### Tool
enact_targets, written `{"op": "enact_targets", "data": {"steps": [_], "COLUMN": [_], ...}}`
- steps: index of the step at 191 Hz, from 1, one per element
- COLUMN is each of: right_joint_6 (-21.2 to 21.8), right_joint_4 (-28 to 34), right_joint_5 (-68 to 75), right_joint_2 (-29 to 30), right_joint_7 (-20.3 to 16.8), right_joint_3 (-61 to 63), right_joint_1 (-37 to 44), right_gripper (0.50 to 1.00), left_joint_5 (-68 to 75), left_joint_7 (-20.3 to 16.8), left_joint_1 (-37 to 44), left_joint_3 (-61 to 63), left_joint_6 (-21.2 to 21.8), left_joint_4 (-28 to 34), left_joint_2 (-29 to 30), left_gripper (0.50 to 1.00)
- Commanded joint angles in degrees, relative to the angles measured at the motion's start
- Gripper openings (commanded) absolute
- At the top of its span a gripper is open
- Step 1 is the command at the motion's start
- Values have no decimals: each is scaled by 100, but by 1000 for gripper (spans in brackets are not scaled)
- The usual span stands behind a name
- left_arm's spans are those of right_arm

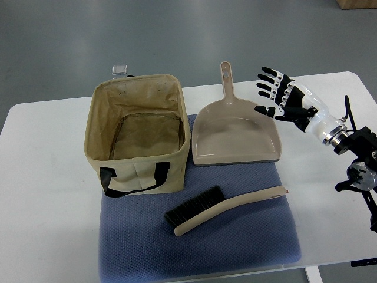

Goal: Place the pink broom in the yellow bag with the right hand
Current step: 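Lower the right hand onto the beige brush handle near the bristles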

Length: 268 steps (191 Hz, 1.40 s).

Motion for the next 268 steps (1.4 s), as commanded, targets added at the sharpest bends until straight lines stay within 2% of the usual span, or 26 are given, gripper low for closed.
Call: {"op": "enact_targets", "data": {"steps": [1,63,112,146,190,229,268], "right_joint_6": [14,102,-30,-355,-1401,-1647,-1691], "right_joint_4": [195,1021,1646,1786,2252,2349,2454], "right_joint_5": [-414,-1573,-2365,-2760,-3208,-3428,-3709], "right_joint_2": [-446,-1790,-2248,-2362,-2713,-2775,-2828], "right_joint_7": [109,188,188,179,-5,-269,-383], "right_joint_3": [-500,-2179,-3146,-3506,-4139,-4297,-4675], "right_joint_1": [198,901,1086,1086,1086,1086,1086], "right_gripper": [928,928,924,921,911,911,874], "left_joint_5": [0,0,0,0,0,0,0], "left_joint_7": [1,1,1,1,1,1,1], "left_joint_1": [0,0,0,0,0,0,0], "left_joint_3": [0,0,0,0,0,0,0], "left_joint_6": [0,0,0,0,0,0,0], "left_joint_4": [0,0,0,0,0,0,0], "left_joint_2": [0,0,0,0,0,0,0], "left_gripper": [1000,1000,1000,1000,1000,1000,1000]}}
